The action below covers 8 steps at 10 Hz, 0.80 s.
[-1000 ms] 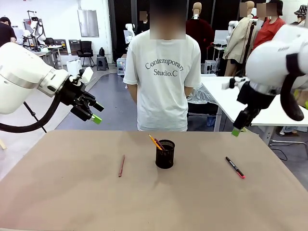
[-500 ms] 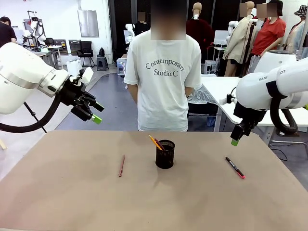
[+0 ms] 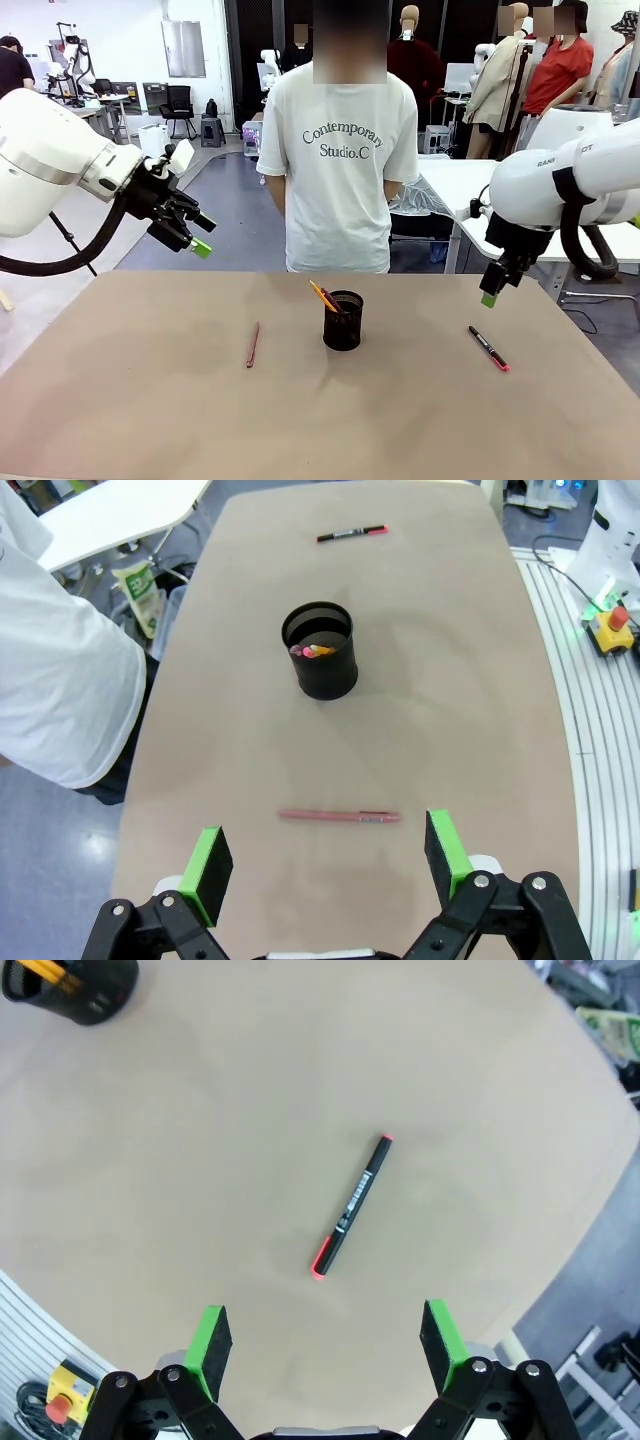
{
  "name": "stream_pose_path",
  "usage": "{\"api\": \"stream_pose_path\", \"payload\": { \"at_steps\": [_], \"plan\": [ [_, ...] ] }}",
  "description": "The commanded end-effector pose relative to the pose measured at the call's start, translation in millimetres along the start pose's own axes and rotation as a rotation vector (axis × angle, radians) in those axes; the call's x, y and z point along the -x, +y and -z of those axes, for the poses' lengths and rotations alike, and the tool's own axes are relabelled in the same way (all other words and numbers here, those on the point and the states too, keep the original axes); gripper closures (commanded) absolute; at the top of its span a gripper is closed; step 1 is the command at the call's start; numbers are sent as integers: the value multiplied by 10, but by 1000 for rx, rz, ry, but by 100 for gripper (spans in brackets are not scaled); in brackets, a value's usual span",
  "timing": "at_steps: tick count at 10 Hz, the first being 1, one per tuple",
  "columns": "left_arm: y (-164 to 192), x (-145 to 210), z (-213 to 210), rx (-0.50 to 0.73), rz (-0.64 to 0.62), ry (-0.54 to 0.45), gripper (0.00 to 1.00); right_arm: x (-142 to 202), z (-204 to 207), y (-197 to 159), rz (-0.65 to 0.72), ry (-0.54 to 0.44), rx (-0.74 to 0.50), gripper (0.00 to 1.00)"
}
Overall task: Place the pens into the pen holder.
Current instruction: Pick up a writing instrument from the table and place it into the Pen holder.
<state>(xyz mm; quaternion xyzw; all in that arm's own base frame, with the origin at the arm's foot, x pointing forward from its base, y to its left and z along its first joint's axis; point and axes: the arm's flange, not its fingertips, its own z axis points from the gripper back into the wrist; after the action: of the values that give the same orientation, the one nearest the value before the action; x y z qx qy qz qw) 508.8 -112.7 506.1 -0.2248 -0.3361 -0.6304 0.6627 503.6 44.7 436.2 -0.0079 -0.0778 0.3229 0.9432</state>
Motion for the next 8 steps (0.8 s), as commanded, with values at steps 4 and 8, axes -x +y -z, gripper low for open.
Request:
{"api": "stream_pose_path", "payload": {
  "at_steps": [4,8],
  "plan": [
    [9,-22,-25,-2,-10,14,0,-506,795,-355,157,152,-79,0],
    [9,-22,-25,-2,-10,14,0,-476,1065,-429,274,125,-84,0]
  ]
}}
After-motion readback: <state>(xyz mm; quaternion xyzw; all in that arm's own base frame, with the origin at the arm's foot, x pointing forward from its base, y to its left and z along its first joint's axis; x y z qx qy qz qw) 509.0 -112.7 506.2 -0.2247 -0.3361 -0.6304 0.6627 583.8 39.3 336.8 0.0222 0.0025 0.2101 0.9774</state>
